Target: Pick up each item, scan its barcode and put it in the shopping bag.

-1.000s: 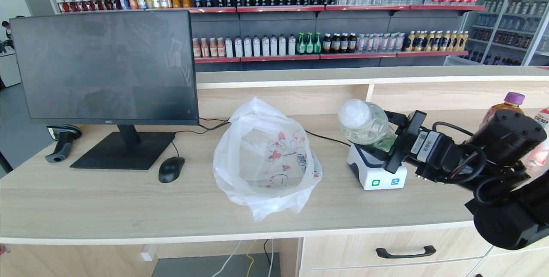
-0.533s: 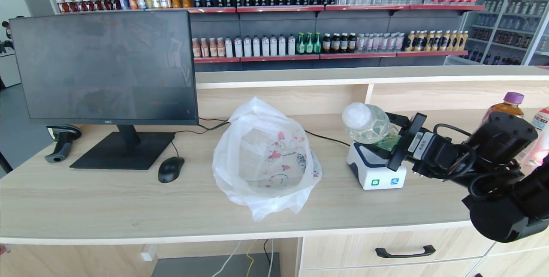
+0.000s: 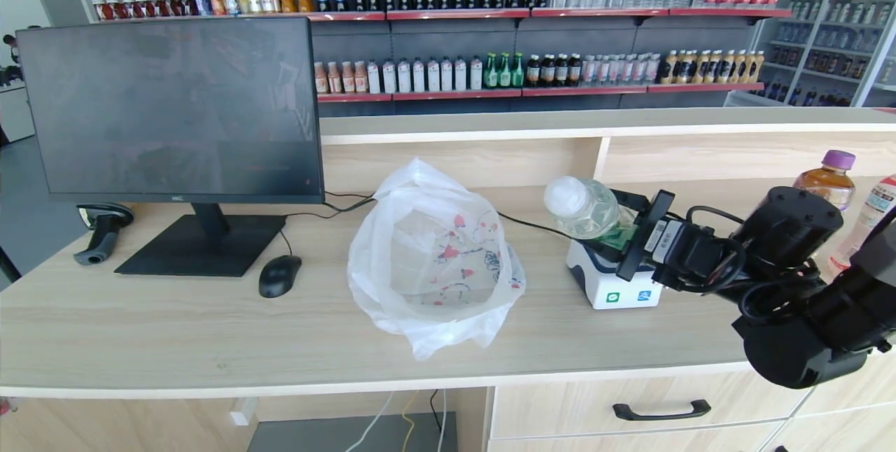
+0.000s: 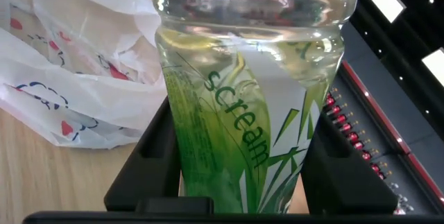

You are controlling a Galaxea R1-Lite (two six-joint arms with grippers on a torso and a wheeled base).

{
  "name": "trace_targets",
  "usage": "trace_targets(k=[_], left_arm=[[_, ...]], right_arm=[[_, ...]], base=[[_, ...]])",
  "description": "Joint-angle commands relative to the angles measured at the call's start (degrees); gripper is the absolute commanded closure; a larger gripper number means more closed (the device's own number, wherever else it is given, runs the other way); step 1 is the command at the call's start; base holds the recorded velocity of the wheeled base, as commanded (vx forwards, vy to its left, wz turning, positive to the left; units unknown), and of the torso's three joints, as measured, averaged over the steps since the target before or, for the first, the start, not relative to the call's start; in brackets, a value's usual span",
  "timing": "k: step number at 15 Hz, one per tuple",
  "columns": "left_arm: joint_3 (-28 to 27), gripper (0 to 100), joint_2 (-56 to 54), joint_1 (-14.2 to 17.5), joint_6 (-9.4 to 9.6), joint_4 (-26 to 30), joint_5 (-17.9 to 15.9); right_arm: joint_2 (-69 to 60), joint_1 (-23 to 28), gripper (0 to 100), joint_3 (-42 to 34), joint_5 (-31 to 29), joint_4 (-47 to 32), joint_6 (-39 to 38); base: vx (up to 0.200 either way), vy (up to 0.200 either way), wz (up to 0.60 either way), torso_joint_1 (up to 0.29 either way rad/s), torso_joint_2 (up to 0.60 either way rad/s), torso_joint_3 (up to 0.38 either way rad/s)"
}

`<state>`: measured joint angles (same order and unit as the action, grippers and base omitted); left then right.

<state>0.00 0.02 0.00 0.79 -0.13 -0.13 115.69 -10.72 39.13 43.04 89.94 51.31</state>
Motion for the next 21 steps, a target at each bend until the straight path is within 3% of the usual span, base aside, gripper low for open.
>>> trace_targets(k=[1,21], left_arm=[[0.0,0,-0.02,0.0,0.0,-0.04,0.05],[0.0,0,-0.02,0.0,0.0,-0.04,-0.04]], right_arm=[[1.73,0.08,100,1.39,0.64,0.06,0.02],[2.35,-0.1,100,1.74,0.64,0.06,0.72]], base=[[0.0,0.0,0.0,0.0,0.0,0.0],[0.0,0.0,0.0,0.0,0.0,0.0]])
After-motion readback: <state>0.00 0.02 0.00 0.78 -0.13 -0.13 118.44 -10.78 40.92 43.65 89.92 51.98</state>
